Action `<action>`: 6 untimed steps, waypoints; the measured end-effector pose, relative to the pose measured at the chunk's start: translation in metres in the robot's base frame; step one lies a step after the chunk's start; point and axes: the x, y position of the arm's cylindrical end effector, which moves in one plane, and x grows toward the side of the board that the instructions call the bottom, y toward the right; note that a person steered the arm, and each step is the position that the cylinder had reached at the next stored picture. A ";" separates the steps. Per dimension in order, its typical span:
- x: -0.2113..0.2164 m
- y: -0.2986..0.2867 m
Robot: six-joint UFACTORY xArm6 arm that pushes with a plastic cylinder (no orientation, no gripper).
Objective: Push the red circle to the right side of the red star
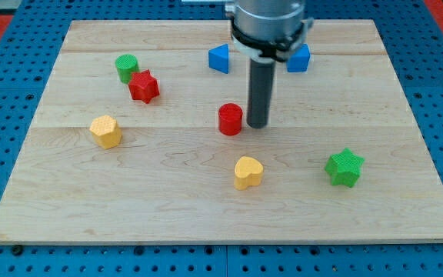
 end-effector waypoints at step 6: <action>-0.062 -0.094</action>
